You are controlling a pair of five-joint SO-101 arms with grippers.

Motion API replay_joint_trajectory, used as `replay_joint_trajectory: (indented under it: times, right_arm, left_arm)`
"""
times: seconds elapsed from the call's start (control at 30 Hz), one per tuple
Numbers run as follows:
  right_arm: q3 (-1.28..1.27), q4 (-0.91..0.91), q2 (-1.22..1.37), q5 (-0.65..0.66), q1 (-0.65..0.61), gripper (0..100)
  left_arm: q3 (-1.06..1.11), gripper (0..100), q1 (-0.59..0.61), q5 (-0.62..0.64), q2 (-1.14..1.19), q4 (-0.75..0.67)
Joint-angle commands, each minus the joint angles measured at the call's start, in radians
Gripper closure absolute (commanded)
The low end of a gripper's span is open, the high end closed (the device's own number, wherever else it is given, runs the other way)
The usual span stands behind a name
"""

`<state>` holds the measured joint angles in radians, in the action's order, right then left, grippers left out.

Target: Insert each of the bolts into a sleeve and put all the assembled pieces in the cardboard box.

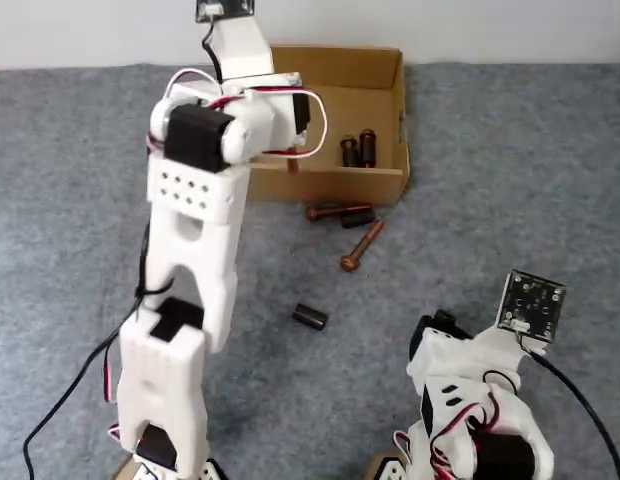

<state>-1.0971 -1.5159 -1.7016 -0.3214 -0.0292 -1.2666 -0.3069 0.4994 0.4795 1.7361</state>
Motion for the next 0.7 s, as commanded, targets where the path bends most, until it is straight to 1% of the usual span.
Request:
replay_joint_trajectory:
  times: [0.0, 0.2, 0.33, 0.53, 0.67]
  right_arm:
    - [0.008, 0.03, 0.001, 0.014, -0.012, 99.1]
    - [0.008, 0.03, 0.001, 0.015, -0.018, 99.1]
    - [0.014, 0.033, -0.007, 0.011, -0.12, 99.1]
    - [0.014, 0.16, 0.002, 0.015, -0.265, 99.1]
    - [0.014, 0.185, 0.002, 0.026, -0.341, 99.1]
  left_arm:
    - [0.145, 100, -0.026, -0.017, -0.192, 0.021]
    - [0.486, 100, -0.051, -0.015, -0.462, 0.014]
    - [0.638, 100, -0.046, -0.018, -0.612, -0.02]
    - [0.866, 100, -0.074, -0.02, -0.819, -0.083]
    - [1.049, 100, -0.104, -0.04, -0.977, -0.121]
